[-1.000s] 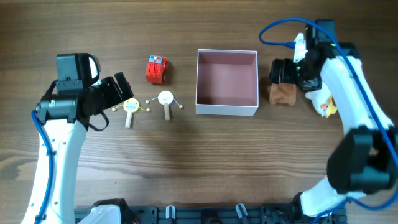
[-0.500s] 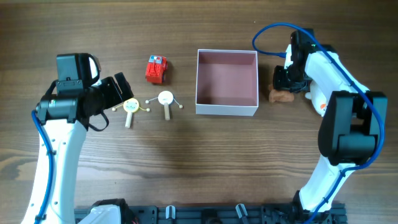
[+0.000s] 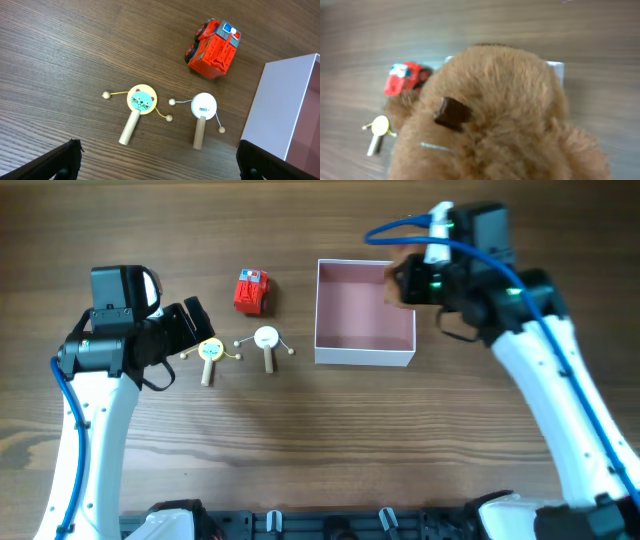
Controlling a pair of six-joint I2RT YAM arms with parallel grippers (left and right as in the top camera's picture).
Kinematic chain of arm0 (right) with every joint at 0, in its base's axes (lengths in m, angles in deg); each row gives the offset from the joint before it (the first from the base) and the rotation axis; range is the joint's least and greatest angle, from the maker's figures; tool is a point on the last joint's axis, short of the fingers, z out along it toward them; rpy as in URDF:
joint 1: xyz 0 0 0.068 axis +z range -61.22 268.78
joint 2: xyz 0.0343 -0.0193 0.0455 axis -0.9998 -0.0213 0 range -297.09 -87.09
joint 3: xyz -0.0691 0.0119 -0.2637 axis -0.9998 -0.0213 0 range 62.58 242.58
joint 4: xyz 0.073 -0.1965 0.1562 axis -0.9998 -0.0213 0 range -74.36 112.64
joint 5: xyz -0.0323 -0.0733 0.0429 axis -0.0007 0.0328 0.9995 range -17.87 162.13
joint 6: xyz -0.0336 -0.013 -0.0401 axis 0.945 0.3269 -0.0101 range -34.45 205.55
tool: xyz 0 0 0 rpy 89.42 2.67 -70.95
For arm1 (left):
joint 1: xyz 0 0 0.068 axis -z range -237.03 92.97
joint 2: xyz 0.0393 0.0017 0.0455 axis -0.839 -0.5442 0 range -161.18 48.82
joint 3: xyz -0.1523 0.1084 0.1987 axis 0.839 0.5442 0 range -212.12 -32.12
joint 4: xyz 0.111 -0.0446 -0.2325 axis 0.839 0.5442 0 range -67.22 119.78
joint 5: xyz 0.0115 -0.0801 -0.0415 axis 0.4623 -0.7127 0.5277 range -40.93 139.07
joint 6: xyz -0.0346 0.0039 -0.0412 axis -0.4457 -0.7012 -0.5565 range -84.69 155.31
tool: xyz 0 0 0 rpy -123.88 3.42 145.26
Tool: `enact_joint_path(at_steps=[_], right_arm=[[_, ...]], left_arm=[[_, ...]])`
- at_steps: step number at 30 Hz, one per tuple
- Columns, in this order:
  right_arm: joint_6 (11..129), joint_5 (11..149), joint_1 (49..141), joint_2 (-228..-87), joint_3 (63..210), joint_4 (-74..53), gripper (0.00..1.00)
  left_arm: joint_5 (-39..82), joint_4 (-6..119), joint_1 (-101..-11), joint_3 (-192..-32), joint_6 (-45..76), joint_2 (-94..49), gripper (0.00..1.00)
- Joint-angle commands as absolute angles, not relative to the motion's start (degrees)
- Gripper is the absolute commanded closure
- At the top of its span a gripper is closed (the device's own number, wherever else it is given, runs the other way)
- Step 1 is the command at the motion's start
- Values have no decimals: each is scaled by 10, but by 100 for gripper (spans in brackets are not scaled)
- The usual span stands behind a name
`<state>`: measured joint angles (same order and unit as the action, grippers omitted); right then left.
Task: Pack container
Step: 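Carry the brown plush left and release it into the white box, then move the right gripper to the white plush chicken and grasp it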
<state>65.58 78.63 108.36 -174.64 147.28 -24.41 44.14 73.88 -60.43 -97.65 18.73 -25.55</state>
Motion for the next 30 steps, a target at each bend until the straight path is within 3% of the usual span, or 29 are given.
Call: enact_joint_path(at_steps=[1, 7, 15, 16, 23, 30], right_arm=[[567, 763, 1133, -1831, 1446, -187, 86], [565, 779, 1152, -2007, 1446, -71, 82], [648, 812, 1152, -2030, 1458, -21, 21], [659, 812, 1152, -2016, 1459, -27, 18], [678, 780, 1106, -1830, 1459, -91, 8], [720, 686, 909, -1737, 1454, -235, 7]], left_arm=[[447, 739, -608, -987, 199, -258, 0], [447, 739, -608, -987, 199, -258, 0], [447, 739, -608, -987, 199, -258, 0], [447, 739, -608, -987, 199, -258, 0], [447, 739, -608, -987, 199, -258, 0], [447, 739, -608, -987, 199, -258, 0]])
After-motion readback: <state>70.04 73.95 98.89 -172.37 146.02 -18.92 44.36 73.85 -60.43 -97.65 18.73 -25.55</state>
